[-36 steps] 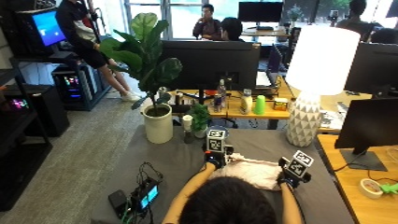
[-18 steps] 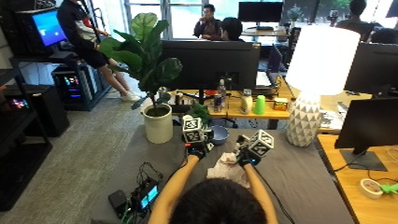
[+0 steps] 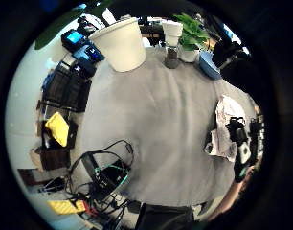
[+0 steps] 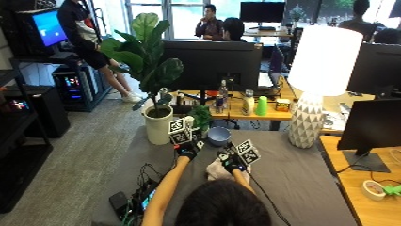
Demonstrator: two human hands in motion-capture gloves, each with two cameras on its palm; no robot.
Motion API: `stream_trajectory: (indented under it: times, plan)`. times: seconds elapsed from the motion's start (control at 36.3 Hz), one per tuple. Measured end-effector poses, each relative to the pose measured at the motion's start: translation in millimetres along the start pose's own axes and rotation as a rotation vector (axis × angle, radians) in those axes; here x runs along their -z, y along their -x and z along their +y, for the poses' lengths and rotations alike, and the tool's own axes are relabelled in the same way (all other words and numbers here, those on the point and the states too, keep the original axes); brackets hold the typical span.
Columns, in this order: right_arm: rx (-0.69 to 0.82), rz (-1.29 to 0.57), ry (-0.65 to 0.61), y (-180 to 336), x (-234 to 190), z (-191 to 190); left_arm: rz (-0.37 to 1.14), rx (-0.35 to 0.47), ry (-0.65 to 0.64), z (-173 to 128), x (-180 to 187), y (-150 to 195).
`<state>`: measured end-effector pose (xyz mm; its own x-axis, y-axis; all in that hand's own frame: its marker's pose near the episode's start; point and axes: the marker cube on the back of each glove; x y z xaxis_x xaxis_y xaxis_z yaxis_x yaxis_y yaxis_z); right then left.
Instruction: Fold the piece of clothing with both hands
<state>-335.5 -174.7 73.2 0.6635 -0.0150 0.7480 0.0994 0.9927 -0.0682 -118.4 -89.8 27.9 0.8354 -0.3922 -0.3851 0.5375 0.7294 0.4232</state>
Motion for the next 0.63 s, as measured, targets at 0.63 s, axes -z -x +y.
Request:
stream_trajectory:
  times: [0.63]
  plan:
    - [-0.003, 0.246, -0.197, -21.9, 145.8, 45.6, -0.117, -0.105, 0.168, 43.9, 12.9, -40.3]
